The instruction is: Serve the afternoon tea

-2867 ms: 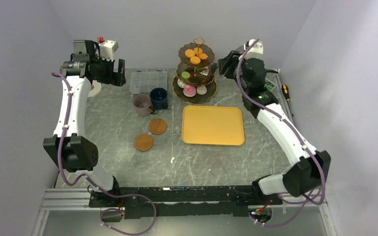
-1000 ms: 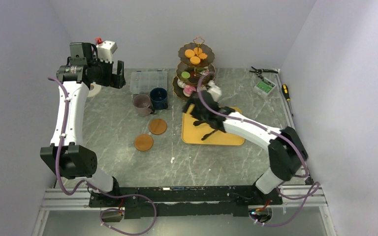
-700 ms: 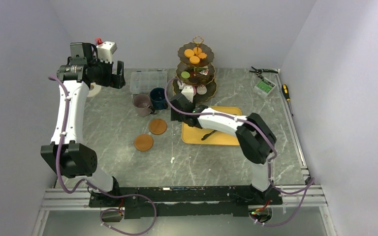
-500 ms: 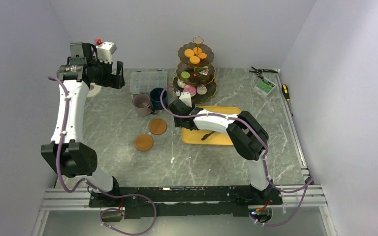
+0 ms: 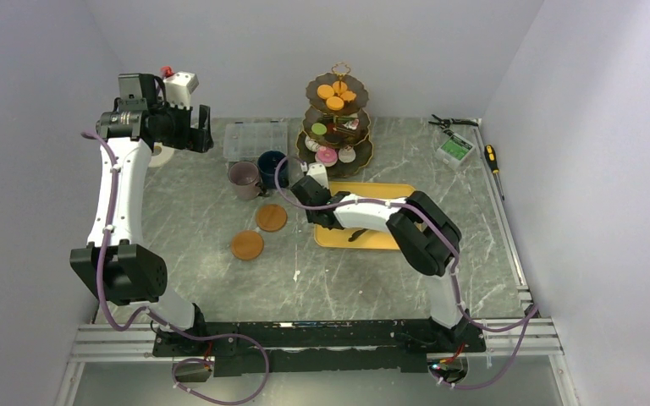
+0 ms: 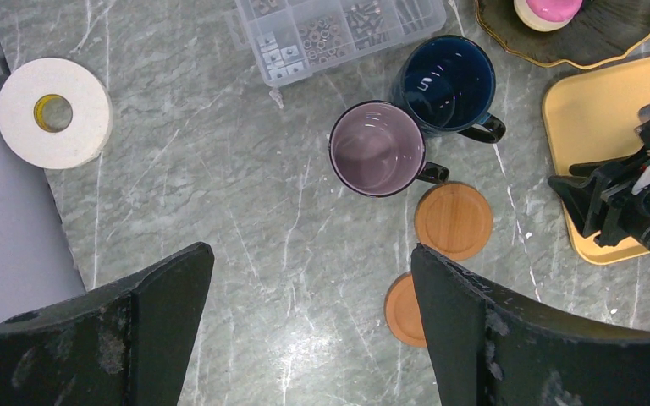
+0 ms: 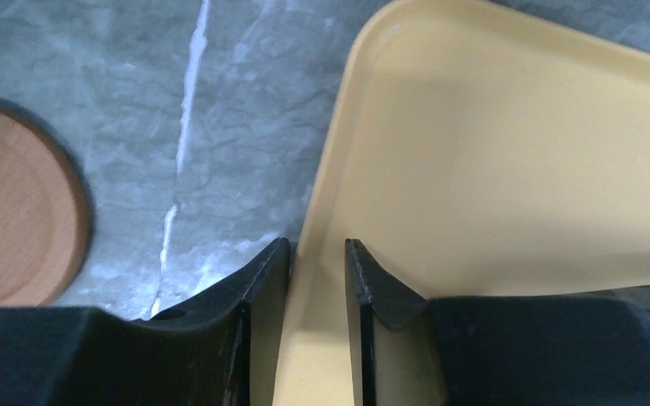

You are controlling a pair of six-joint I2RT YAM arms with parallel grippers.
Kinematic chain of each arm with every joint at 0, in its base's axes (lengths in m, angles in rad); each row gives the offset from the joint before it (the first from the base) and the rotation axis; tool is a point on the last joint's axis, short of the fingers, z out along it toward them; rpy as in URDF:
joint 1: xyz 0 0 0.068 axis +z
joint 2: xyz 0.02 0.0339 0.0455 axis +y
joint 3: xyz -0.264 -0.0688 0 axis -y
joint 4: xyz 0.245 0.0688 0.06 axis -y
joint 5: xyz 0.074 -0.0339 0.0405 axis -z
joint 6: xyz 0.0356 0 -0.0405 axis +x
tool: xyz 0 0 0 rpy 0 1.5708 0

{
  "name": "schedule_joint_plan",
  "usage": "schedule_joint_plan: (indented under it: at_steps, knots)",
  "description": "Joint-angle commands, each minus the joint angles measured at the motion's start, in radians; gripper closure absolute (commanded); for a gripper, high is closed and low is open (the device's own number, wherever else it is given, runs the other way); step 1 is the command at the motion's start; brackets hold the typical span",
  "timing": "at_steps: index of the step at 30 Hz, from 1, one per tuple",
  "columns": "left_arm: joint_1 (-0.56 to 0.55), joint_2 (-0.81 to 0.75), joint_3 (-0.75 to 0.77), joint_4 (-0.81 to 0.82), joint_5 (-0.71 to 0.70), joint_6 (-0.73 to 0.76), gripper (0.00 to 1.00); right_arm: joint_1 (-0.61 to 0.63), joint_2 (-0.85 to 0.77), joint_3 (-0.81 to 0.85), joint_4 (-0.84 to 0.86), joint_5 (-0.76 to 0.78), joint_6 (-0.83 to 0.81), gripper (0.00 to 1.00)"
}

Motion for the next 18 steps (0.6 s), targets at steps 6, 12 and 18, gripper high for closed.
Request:
schedule_joint_plan:
  at_steps: [6, 12, 18]
  knots:
    - [0.010, 0.005, 0.014, 0.006, 0.019, 0.007, 0.07, -0.041, -0.098, -0.068, 0.011, -0.002, -0.026, 0.51]
    - [0.010, 0.007, 0.026, 0.001, 0.017, 0.008, 0.07, -0.040, -0.051, -0.021, -0.025, 0.005, -0.016, 0.61]
    - [0.011, 0.010, 0.027, 0.002, 0.015, 0.013, 0.07, -0.072, -0.117, -0.141, -0.001, 0.016, -0.023, 0.85]
